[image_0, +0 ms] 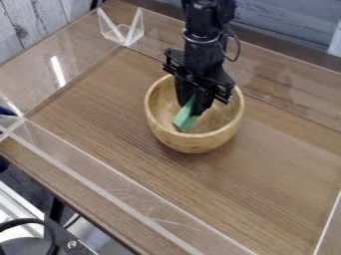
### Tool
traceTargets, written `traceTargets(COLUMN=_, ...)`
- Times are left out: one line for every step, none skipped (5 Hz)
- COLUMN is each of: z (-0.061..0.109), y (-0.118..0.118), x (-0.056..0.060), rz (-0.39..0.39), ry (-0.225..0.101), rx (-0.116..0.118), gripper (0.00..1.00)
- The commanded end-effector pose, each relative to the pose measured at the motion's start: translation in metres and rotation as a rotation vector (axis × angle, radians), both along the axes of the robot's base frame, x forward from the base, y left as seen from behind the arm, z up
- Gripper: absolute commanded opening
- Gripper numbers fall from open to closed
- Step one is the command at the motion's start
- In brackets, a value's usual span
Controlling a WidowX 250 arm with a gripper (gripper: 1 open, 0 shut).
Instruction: Put the green block in the brown bowl
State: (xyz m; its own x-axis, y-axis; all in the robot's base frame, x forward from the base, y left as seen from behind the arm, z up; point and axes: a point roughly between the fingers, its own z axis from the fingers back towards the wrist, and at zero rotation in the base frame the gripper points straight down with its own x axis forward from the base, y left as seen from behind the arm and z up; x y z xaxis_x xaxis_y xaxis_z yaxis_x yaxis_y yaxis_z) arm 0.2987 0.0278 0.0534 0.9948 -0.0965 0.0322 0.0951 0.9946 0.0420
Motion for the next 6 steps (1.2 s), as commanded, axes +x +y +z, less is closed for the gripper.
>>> traceTargets(z=0.0062, y=0.0038, x=0.0066, rz=0.007, ry=-0.025, rx=0.002, gripper=0.00)
traceTargets(z=0.0046, y=0.0036, x=0.0069, rz=0.005, ry=-0.018, rx=0.000, gripper=0.00)
traceTargets(z=0.0029, y=0.0034, x=0.0073, rz=0.004, ry=-0.011, rx=-0.002, gripper=0.00)
traceTargets(z=0.0012, y=0.0029, x=0.0077, rz=0.002, ry=-0.005, rx=-0.004, gripper=0.00)
traceTargets(z=-0.0003, y=0.0025, x=0.0083, rz=0.000, ry=0.001, rx=-0.006, gripper=0.00)
traceTargets(z=-0.0018, y=0.0021, x=0.0089, rz=-0.001, ry=0.006, rx=-0.010, gripper=0.00)
